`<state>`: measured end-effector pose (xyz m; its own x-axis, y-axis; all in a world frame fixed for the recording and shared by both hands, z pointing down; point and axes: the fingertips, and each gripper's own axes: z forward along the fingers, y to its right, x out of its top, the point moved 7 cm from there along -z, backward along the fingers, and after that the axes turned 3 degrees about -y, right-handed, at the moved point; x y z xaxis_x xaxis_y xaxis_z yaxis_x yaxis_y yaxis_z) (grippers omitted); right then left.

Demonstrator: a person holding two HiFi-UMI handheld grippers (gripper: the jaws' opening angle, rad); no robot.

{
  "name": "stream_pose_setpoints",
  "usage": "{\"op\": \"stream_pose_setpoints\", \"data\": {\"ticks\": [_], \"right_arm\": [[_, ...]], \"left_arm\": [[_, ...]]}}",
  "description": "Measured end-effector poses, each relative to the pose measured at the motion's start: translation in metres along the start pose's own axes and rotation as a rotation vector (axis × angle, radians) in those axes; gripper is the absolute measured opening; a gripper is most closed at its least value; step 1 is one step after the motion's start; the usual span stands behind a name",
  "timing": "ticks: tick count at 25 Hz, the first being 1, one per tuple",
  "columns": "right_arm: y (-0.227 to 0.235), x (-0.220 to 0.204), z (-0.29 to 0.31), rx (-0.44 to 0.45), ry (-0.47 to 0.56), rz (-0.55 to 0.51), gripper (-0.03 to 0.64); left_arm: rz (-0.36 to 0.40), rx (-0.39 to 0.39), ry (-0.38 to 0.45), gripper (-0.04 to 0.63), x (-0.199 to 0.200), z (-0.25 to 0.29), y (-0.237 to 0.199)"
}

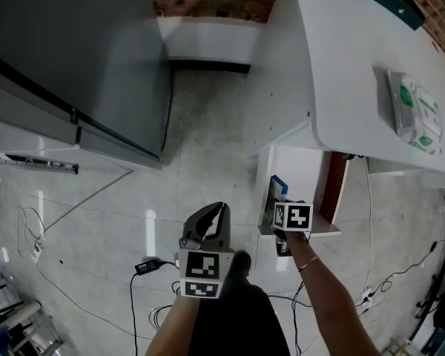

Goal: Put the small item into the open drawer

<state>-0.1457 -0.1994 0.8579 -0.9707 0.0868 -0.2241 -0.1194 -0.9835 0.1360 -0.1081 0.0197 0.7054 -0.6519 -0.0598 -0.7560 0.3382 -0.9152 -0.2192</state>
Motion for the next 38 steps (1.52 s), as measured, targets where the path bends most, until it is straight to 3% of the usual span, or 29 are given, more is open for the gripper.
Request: {"op": "stream_pose_setpoints", "data": {"ticks": [8, 21, 38], "right_arm": [[0.001, 0.006, 0.022, -0.024, -0.043, 0.030, 0.083], [-0.007, 0.006, 0.039, -0.069, -0.076, -0.011, 0.086], [-0.011, 0.017, -0.002, -0.013, 0.041, -0.010, 0.144]], "left_arm": [[-0.008, 0.010, 0.000, 0.032, 0.003, 0.012, -0.016], [-0.019, 0.017, -0.006, 0.032, 0.005, 0.020, -0.036], [-0.002, 0.019, -0.028, 0.032, 0.019, 0.007, -0.022]]}}
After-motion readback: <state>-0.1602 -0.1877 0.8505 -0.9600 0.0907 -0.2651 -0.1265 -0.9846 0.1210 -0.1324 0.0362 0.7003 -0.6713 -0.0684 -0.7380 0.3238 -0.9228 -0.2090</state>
